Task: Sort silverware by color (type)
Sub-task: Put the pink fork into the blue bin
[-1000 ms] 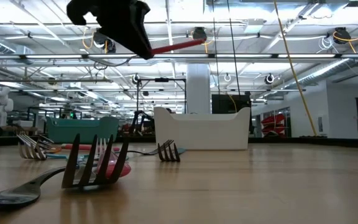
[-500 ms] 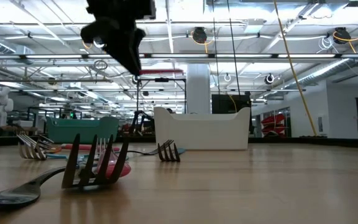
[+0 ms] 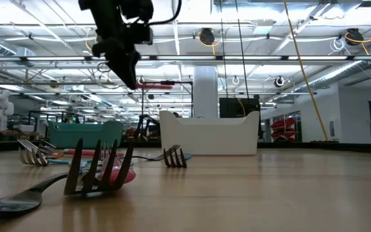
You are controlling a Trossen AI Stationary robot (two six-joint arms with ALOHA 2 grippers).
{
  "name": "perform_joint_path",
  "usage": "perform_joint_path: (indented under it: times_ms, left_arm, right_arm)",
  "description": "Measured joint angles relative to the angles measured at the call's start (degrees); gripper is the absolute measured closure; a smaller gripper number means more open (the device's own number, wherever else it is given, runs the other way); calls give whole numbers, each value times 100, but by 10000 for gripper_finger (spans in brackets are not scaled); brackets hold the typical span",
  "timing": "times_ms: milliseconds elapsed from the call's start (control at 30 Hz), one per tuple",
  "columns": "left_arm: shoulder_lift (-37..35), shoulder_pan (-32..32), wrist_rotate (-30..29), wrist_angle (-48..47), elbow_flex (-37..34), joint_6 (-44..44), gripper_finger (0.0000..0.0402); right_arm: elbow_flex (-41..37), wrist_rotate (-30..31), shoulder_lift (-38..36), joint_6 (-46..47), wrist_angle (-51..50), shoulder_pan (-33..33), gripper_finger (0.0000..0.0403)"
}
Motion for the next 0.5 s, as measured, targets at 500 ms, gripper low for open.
perform_joint_path:
  times_ms: [500]
  left_arm:
    - [-33,3002,1024,1,1,586,332]
  right_arm:
    - [0,-14,0,8,-281,-230,314]
